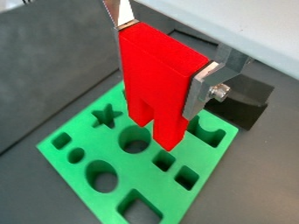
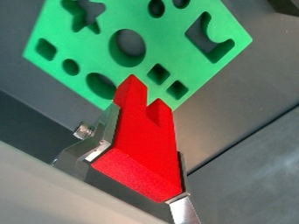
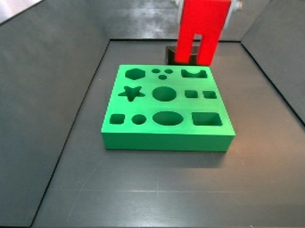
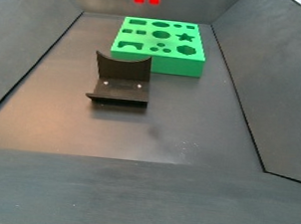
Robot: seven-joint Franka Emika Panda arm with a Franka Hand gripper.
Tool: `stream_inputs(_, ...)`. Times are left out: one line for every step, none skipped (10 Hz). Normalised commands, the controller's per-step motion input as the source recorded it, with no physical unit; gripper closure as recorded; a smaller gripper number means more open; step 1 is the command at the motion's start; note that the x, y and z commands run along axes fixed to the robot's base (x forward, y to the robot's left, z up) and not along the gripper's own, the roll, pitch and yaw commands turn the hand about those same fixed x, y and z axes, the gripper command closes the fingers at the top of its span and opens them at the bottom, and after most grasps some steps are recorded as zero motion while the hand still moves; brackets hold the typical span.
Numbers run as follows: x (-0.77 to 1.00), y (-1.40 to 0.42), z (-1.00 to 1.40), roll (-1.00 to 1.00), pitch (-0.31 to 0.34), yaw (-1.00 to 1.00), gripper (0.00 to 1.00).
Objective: Pick up the double-square object. Move up. Place the double-square object on the fixture. Regrasp the double-square object. Move to above the board. Insert the double-square object.
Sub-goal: Insert the double-square object.
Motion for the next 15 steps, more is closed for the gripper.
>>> stream_inputs(0.56,0.11,-0.42,0.04,0.083,0.19,1.0)
stream_inputs(0.57,0.05,-0.44,0.06,0.094,0.21,1.0)
stream_inputs(0.48,0.02,-0.48,0.04,0.056,0.19,1.0)
stream_inputs(0.22,0.02,-0.15,0.0,0.0,0.0,1.0)
stream_inputs(0.0,0.0,-0.02,0.0,0.0,0.0,1.0)
stream_inputs(0.24,0.0,-0.41,0.07,0.0,0.11,1.0)
stream_inputs(0.46,0.0,-0.58,0.06,-0.003,0.21,1.0)
stream_inputs(0.41,0.0,-0.6,0.09,-0.006,0.24,1.0)
stream_inputs(0.21,0.0,-0.61,0.1,-0.033,0.31,1.0)
stream_inputs(-0.08,0.0,-0.19,0.04,0.0,0.22,1.0)
stream_inputs(-0.06,0.0,-0.04,0.04,0.044,0.0,1.0)
stream_inputs(-0.21,-0.04,-0.69,0.13,0.0,0.14,1.0)
stream_inputs(-0.25,-0.1,-0.82,0.13,-0.049,0.2,1.0)
stream_inputs(-0.21,-0.12,-0.82,0.03,-0.114,0.11,1.0)
stream_inputs(-0.08,-0.19,-0.76,0.0,-0.136,0.09,1.0)
